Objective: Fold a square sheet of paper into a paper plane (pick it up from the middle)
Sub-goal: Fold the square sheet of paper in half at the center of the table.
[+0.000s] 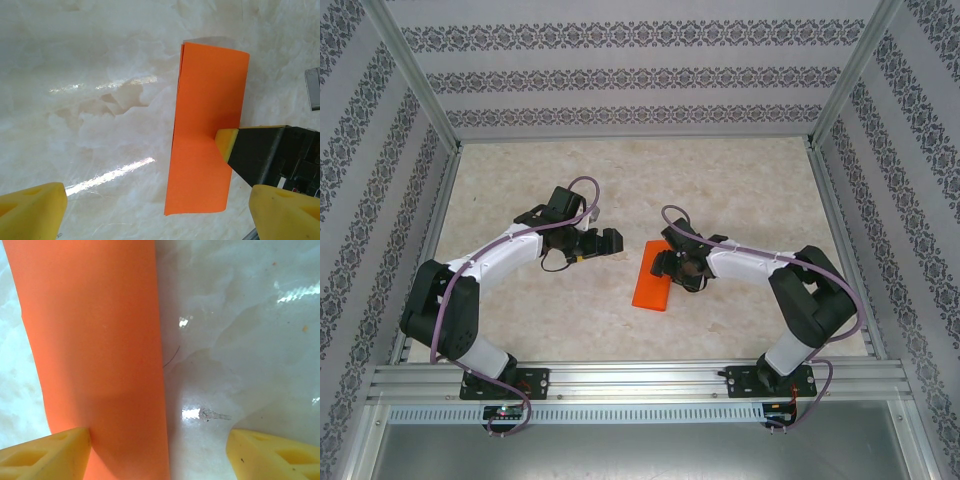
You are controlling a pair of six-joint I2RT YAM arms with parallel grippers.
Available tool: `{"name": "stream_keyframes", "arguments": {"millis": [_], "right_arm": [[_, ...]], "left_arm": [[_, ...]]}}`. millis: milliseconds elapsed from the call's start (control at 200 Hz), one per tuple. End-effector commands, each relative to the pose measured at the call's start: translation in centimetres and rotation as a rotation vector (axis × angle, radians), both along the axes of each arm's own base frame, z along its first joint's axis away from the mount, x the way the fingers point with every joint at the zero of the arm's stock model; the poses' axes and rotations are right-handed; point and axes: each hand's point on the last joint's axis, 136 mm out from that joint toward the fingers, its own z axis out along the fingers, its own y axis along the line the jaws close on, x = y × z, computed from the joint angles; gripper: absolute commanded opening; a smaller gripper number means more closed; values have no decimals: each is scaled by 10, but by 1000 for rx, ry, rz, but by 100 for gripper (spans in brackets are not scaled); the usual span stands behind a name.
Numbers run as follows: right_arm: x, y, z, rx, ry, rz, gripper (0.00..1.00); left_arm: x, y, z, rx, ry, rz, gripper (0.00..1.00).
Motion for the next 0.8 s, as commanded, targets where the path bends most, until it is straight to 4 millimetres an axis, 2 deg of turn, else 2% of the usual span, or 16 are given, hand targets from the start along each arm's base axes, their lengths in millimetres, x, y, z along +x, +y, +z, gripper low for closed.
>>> {"name": "stream_keyframes", "arguments": {"millis": [0, 230, 460, 689, 794], "right_arm": [[-18, -16, -33, -119, 79, 33, 75], [-19, -7, -35, -120, 82, 51, 74], [-18, -11, -32, -155, 82, 49, 73], [-17, -12, -33, -129, 87, 3, 75], [-15, -4, -33, -80, 77, 1, 76]], "left_arm": [[1, -7, 4, -16, -27, -31, 95], [1, -7, 3, -16, -25, -30, 95], [0, -7, 4, -12, -27, -36, 95], [0, -8, 5, -23, -23, -31, 95], [1, -8, 6, -25, -24, -34, 95]]}}
